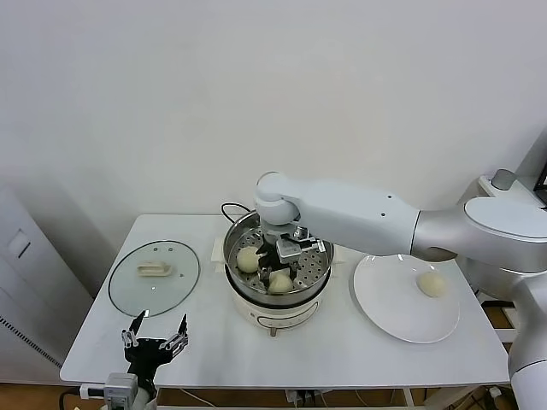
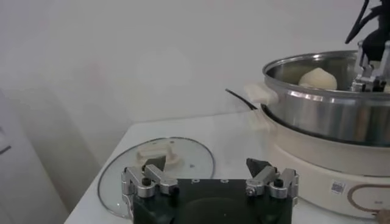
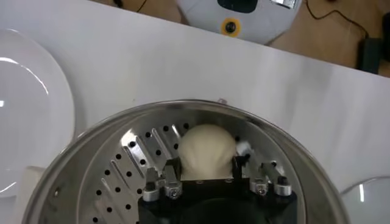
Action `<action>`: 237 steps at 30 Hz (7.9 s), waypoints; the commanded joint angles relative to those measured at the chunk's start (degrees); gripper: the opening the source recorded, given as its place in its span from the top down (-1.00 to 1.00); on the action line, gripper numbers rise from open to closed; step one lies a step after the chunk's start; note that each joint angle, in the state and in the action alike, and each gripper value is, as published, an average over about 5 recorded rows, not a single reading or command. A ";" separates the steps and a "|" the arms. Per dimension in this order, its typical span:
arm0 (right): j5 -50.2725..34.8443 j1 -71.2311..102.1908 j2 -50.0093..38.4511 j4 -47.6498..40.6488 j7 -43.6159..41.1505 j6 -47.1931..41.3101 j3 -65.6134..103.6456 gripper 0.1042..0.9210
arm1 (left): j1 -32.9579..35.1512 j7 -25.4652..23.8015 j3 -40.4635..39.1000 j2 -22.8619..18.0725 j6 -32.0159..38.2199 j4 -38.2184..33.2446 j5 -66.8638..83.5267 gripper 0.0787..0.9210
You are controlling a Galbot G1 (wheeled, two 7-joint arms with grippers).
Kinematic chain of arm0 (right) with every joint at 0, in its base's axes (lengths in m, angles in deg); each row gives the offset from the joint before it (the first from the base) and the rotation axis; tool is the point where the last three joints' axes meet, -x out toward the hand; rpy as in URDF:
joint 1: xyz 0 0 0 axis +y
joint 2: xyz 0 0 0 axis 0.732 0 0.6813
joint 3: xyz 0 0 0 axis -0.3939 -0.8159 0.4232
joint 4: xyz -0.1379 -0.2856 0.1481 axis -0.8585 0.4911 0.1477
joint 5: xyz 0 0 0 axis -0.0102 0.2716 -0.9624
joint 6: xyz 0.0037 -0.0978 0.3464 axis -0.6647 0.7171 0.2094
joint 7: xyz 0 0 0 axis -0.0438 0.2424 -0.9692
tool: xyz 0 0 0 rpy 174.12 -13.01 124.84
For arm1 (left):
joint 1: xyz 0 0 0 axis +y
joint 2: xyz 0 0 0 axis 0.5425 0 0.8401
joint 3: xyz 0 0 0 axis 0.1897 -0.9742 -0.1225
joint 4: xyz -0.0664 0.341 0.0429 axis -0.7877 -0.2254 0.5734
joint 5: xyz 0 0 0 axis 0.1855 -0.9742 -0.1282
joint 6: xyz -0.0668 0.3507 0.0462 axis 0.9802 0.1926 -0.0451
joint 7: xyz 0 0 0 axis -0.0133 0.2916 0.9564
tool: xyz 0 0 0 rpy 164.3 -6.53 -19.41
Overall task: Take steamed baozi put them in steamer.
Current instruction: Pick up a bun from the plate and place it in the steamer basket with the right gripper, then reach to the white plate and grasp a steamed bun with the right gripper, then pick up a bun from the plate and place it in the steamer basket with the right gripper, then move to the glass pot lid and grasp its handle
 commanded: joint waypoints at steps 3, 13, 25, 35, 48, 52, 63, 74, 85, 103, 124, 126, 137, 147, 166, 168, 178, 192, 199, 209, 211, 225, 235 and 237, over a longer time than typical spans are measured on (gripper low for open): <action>-1.65 -2.49 -2.69 3.97 -0.27 -7.16 1.62 -0.60 | 0.09 -0.06 -0.52 -2.81 -0.23 -0.09 -0.12 -0.77; -13.63 -8.10 -16.12 2.95 -5.01 -28.52 12.13 -0.76 | 0.61 -0.78 -0.67 -2.81 -0.82 -0.68 0.34 -0.77; -20.50 -8.05 -36.60 -1.33 -5.66 -61.47 16.33 -0.76 | -0.23 -2.68 1.21 -2.01 -2.81 -0.82 4.20 -0.77; -3.40 9.63 -45.82 -2.20 -5.44 -54.49 28.89 -0.76 | 0.15 -3.56 2.65 -1.50 -3.18 -1.34 6.55 -0.77; 14.79 39.97 -33.94 -16.01 -1.33 -40.34 57.22 -0.76 | 2.93 -3.71 2.90 -1.25 -2.86 -1.63 5.54 -0.77; 15.81 39.69 -30.82 -21.02 -0.28 -38.86 58.43 -0.76 | 3.11 -3.66 2.88 -1.56 -2.83 -1.37 5.00 -0.77; 21.99 39.25 -26.74 -28.46 1.47 -31.75 61.30 -0.76 | 3.03 -3.65 2.68 -2.00 -2.83 -0.89 4.27 -0.77; 26.55 39.65 -25.07 -30.47 4.79 -31.45 64.56 -0.76 | 3.08 -3.42 2.64 -2.02 -2.74 -0.61 3.86 -0.77; 27.01 39.29 -23.76 -31.32 5.35 -32.51 64.28 -0.76 | 2.93 -3.41 2.65 -1.94 -2.64 -0.15 3.91 -0.77; 28.87 39.28 -22.40 -32.85 7.19 -33.47 64.41 -0.76 | 2.28 -3.43 2.54 -1.97 -2.71 0.60 3.97 -0.77; 8.22 31.88 -30.54 -22.63 2.98 -42.89 50.52 0.07 | 1.21 -3.14 1.66 -1.84 -2.57 1.16 2.94 -0.77; 1.75 26.74 -33.57 -18.76 2.11 -46.36 44.35 0.09 | 0.85 -2.93 1.48 -1.82 -2.74 1.04 2.40 -0.77; -30.74 -9.07 -36.42 -1.76 3.28 -68.07 4.22 0.09 | 0.73 -1.59 0.59 -1.67 -2.74 -0.47 -1.38 -0.77; -43.00 -18.93 -21.89 1.58 6.61 -75.68 -7.49 0.09 | 0.27 -0.86 0.43 -1.67 -2.59 -1.97 -1.94 -0.77; -36.50 -7.37 -5.70 -6.58 9.57 -77.18 -4.76 0.09 | 0.25 -0.20 0.69 -1.69 -1.95 -2.29 -1.11 -0.77; -35.43 -6.64 -5.17 -6.99 9.60 -77.18 -4.91 0.09 | 0.25 -0.23 0.69 -1.65 -1.99 -2.32 -0.92 -0.77; -28.80 -3.70 -6.25 -8.39 10.47 -76.90 -4.88 0.09 | 0.24 -0.28 0.63 -1.59 -2.01 -2.08 -0.48 -0.77; -27.62 -1.93 -7.45 -7.72 12.18 -76.95 -3.47 0.06 | -0.01 -0.44 0.44 -1.79 -2.16 -1.93 -0.14 -0.77; -28.65 -2.26 -9.67 -6.95 12.49 -77.12 -0.14 -0.33 | -0.18 -0.46 0.29 -2.09 -2.38 -2.10 0.20 -0.77; -28.51 -0.62 -16.79 -4.44 11.86 -76.33 13.02 -0.75 | 0.17 -0.92 0.04 -2.75 -2.63 -2.53 0.17 -0.77; -29.09 1.25 -18.58 -3.58 12.44 -75.49 18.20 -0.76 | 0.53 -1.07 0.20 -2.71 -2.46 -2.66 0.61 -0.77; -42.40 32.86 -32.11 7.55 35.00 -63.61 60.67 -0.76 | 0.88 -0.59 0.70 -2.13 1.75 -2.74 4.95 -0.77; -44.36 66.98 -21.31 11.90 47.86 -49.93 95.11 -0.76 | -2.85 -0.46 0.68 -1.36 7.76 -0.01 3.15 -0.77; -44.45 72.83 -17.40 12.53 49.83 -47.51 100.58 -0.76 | -4.14 -0.13 1.00 -0.94 7.68 0.94 2.56 -0.77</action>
